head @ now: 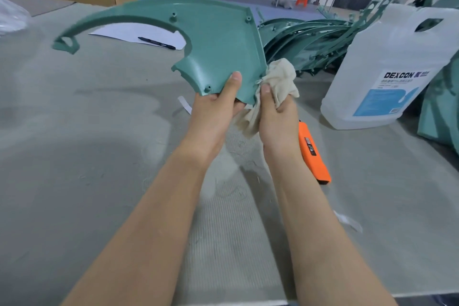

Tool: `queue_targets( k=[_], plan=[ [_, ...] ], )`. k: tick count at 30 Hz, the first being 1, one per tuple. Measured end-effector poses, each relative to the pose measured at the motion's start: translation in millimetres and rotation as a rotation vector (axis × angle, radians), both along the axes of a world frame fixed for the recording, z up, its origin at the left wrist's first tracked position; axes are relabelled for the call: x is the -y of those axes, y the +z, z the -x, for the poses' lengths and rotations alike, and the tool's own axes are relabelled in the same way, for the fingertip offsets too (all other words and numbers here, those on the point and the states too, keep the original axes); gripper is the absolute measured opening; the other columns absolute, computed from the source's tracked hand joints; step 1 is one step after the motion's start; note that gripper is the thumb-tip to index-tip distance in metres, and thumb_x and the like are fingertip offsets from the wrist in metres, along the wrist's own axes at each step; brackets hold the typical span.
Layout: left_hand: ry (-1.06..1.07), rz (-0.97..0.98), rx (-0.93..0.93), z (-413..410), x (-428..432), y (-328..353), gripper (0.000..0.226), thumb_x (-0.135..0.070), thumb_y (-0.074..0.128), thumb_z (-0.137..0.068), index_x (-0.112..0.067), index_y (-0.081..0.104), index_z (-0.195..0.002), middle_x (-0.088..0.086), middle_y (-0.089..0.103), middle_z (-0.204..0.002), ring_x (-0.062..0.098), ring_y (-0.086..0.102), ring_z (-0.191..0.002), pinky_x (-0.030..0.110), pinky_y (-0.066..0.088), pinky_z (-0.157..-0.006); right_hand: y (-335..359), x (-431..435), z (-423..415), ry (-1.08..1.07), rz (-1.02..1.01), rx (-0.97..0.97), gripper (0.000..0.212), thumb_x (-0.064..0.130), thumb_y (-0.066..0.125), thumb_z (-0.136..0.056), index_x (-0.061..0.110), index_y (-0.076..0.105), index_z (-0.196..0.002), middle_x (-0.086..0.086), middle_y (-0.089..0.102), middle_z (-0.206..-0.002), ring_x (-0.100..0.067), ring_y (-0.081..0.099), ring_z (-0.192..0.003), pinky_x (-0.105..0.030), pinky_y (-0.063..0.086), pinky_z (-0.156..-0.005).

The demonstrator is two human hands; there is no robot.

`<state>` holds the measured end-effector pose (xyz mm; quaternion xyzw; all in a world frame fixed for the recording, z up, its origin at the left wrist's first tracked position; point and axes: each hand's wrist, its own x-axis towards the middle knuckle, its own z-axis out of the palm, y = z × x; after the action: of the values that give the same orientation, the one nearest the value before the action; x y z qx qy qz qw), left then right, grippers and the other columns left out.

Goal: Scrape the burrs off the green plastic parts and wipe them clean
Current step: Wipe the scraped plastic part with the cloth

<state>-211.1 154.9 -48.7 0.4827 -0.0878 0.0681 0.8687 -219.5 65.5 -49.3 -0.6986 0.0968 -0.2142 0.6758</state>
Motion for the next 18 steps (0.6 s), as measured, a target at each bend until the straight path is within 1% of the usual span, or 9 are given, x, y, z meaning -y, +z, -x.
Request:
queue_targets(
  k=[2, 4, 6, 8, 9, 11, 15, 16, 18],
  plan=[
    [-0.023, 0.043, 0.019, -1, -1, 1, 0.016, -0.010, 0.053, -0.097, -0.023, 0.061, -0.102, -0.010, 0.074, -0.094, 0.013, 0.069, -0.097, 0.035, 0.055, -0.090, 0, 1, 0, -0.010, -0.013, 0.045, 0.029, 0.027, 0.044, -0.103, 0.007, 0.063, -0.113, -0.007, 0.070, -0.110, -0.020, 0.065, -0.106, -0.045, 0.049, -0.098],
    [-0.031, 0.036, 0.023, 0, 0, 2, 0.017, -0.010, 0.052, -0.097, -0.023, 0.062, -0.102, -0.011, 0.074, -0.093, 0.011, 0.070, -0.095, 0.031, 0.056, -0.087, -1, -1, -1, 0.011, -0.161, 0.079, 0.027, 0.026, 0.043, -0.104, 0.010, 0.064, -0.110, -0.008, 0.070, -0.109, -0.021, 0.066, -0.106, -0.045, 0.050, -0.099],
    [-0.006, 0.002, 0.014, 2, 1, 1, 0.022, -0.013, 0.053, -0.096, -0.026, 0.070, -0.089, -0.012, 0.074, -0.086, 0.010, 0.070, -0.090, 0.033, 0.055, -0.089, -1, -5, 0, 0.111, -0.402, 0.086, 0.023, 0.023, 0.044, -0.104, 0.011, 0.063, -0.109, -0.007, 0.070, -0.107, -0.023, 0.066, -0.105, -0.045, 0.049, -0.101],
    [0.060, -0.027, -0.019, 0, -1, -1, 0.021, -0.019, 0.057, -0.093, -0.028, 0.073, -0.082, -0.011, 0.074, -0.086, 0.012, 0.069, -0.092, 0.039, 0.053, -0.092, -2, -11, 1, 0.286, -0.471, 0.101, 0.016, 0.014, 0.046, -0.102, 0.012, 0.061, -0.106, -0.006, 0.068, -0.100, -0.026, 0.063, -0.102, -0.046, 0.048, -0.102],
    [0.089, -0.035, -0.028, -1, -2, -1, 0.014, -0.021, 0.059, -0.092, -0.028, 0.070, -0.088, -0.010, 0.074, -0.089, 0.013, 0.069, -0.095, 0.038, 0.052, -0.092, -3, -14, 1, 0.349, -0.451, 0.113, 0.015, 0.010, 0.047, -0.101, 0.012, 0.061, -0.104, -0.007, 0.067, -0.100, -0.026, 0.063, -0.102, -0.045, 0.048, -0.102],
    [0.084, -0.048, -0.037, -2, -4, -1, 0.010, -0.020, 0.058, -0.093, -0.026, 0.063, -0.099, -0.007, 0.074, -0.098, 0.015, 0.069, -0.100, 0.037, 0.051, -0.094, -2, -14, 0, 0.352, -0.378, 0.120, 0.016, 0.006, 0.047, -0.100, 0.013, 0.062, -0.103, -0.007, 0.068, -0.101, -0.024, 0.065, -0.100, -0.043, 0.050, -0.100],
    [-0.060, -0.033, 0.025, 1, -6, 4, 0.017, -0.011, 0.052, -0.097, -0.023, 0.063, -0.101, -0.007, 0.074, -0.099, 0.014, 0.068, -0.101, 0.036, 0.052, -0.095, -4, 0, 0, 0.114, -0.025, 0.113, 0.020, 0.023, 0.046, -0.102, 0.015, 0.065, -0.104, -0.007, 0.072, -0.107, -0.019, 0.067, -0.103, -0.039, 0.053, -0.093],
    [-0.094, -0.020, 0.031, 2, -6, 5, 0.017, -0.011, 0.052, -0.098, -0.022, 0.063, -0.103, -0.007, 0.074, -0.100, 0.013, 0.068, -0.102, 0.034, 0.053, -0.093, -5, 2, 0, 0.058, 0.025, 0.113, 0.026, 0.027, 0.046, -0.102, 0.013, 0.067, -0.103, -0.006, 0.073, -0.103, -0.016, 0.067, -0.099, -0.035, 0.053, -0.088],
    [-0.123, 0.001, 0.039, 2, -10, 6, 0.016, -0.010, 0.052, -0.097, -0.020, 0.062, -0.105, -0.006, 0.074, -0.100, 0.013, 0.068, -0.101, 0.030, 0.055, -0.087, -6, 4, 0, 0.007, 0.000, 0.107, 0.036, 0.037, 0.044, -0.102, 0.011, 0.069, -0.103, -0.003, 0.074, -0.096, -0.013, 0.068, -0.092, -0.028, 0.054, -0.080]
  ],
)
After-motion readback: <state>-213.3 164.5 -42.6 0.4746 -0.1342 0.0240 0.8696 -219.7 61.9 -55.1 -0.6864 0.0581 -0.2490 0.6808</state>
